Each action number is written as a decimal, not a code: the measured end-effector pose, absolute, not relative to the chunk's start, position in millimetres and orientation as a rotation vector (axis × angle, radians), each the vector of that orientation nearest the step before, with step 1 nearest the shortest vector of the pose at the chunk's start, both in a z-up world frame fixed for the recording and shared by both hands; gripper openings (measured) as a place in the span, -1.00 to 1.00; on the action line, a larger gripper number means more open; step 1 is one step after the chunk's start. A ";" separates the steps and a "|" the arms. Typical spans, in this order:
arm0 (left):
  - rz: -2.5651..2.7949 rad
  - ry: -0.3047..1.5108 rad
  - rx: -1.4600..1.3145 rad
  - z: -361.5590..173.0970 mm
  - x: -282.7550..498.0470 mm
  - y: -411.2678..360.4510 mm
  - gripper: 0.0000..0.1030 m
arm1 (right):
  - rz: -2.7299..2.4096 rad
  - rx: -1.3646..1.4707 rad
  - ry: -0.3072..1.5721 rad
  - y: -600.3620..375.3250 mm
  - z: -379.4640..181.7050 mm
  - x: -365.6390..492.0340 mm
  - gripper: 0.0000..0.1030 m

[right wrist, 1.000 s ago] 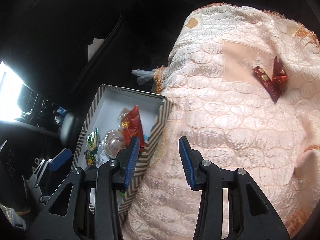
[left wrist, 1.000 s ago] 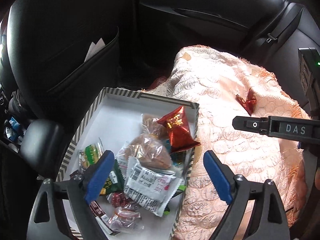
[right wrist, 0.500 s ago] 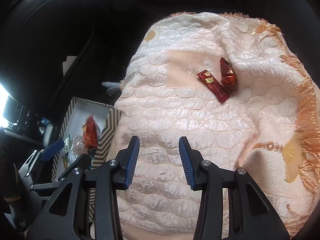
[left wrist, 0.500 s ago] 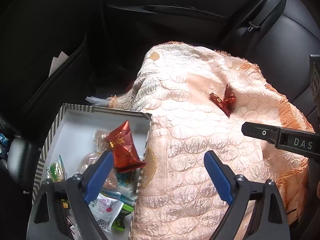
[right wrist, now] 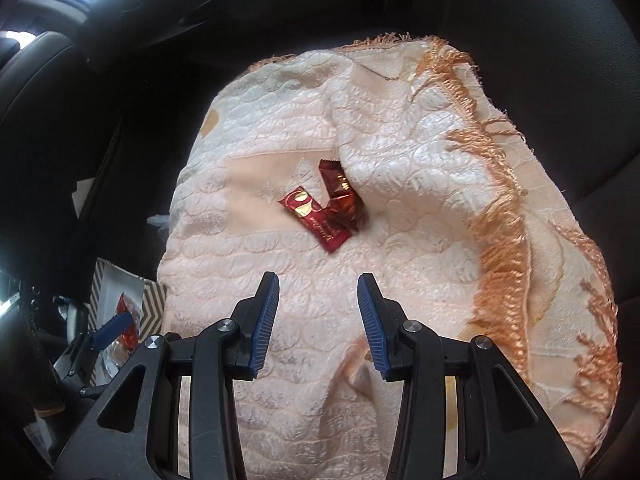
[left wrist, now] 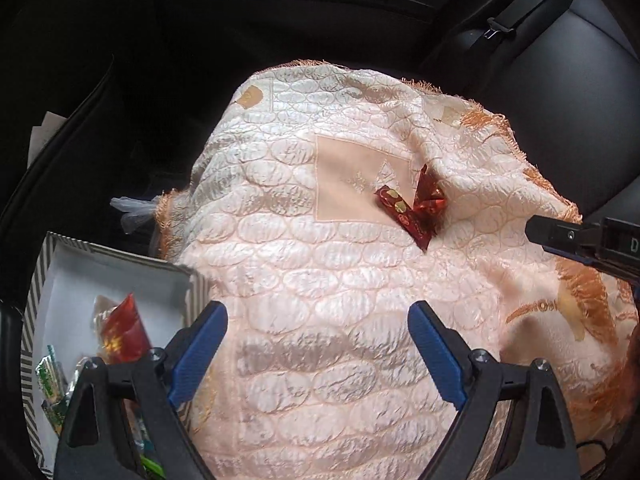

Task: Organize snacks
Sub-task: 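Move both open grippers back over the remaining red candies on the cloth, then grasp the red-and-gold candy bar with the left gripper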

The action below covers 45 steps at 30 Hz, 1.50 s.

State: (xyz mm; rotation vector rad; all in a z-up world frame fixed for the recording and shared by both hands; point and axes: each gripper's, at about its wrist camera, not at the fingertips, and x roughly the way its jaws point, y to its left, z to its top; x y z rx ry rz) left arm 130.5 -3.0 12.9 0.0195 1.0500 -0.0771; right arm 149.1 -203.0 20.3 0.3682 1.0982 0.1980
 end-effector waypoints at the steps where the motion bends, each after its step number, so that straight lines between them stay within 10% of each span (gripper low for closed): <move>1: -0.079 1.060 0.007 10.3 137.7 -6.9 0.81 | 0.190 0.379 1.099 -207.8 20.4 151.5 -0.21; 32: 0.153 1.208 0.061 -81.0 277.6 -107.2 0.89 | 0.248 0.538 1.099 -242.9 1.2 160.1 -0.20; 35: 0.116 1.219 0.118 -79.3 270.6 -106.7 0.66 | 0.262 0.530 1.098 -240.7 1.9 160.8 -0.20; 40: -0.018 1.224 0.137 -63.9 254.1 -94.0 -0.32 | 0.298 0.526 1.062 -235.9 8.0 160.4 -0.20; 45: -0.042 1.211 0.126 -49.3 236.8 -69.2 -0.52 | 0.329 0.516 1.068 -223.3 4.3 165.5 -0.20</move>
